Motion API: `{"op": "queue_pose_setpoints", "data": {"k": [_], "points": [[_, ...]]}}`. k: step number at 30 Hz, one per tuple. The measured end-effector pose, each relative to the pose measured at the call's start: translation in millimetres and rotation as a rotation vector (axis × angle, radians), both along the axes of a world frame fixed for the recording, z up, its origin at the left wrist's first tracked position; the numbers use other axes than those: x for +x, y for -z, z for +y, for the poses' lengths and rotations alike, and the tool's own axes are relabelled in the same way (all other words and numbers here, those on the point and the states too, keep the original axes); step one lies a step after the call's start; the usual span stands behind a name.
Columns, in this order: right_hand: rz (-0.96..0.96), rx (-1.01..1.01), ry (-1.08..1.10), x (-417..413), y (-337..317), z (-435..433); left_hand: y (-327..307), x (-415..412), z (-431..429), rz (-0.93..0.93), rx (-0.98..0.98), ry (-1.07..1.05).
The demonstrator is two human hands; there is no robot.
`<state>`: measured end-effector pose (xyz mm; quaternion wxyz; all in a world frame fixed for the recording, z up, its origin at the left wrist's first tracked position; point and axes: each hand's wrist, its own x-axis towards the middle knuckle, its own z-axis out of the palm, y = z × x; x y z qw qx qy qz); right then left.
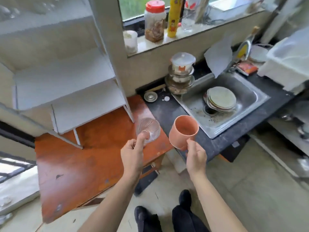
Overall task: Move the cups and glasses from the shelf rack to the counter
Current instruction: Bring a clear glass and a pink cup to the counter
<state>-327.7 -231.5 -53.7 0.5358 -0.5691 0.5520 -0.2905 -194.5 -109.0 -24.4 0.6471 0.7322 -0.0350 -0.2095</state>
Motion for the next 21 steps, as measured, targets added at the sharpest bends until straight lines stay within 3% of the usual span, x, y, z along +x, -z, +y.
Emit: {"op": "queue_pose_setpoints", "data": {"k": [5, 10, 15, 21], "points": [[-0.073, -0.057, 0.257, -91.4, -26.0, -52.9, -14.3, -68.7, -86.1, 0.088, -0.013, 0.198], [-0.037, -0.11, 0.44, -208.8, -47.7, -104.3, -27.3, -173.0, -178.0, 0.057, 0.0, 0.421], [0.054, -0.084, 0.512, -341.2, -58.6, -159.5, -33.9, -295.7, -265.0, 0.21, -0.031, 0.539], [0.065, -0.078, 0.685, -469.1, -62.7, -218.4, -37.0, -413.5, -341.6, 0.143, 0.104, 0.779]]}}
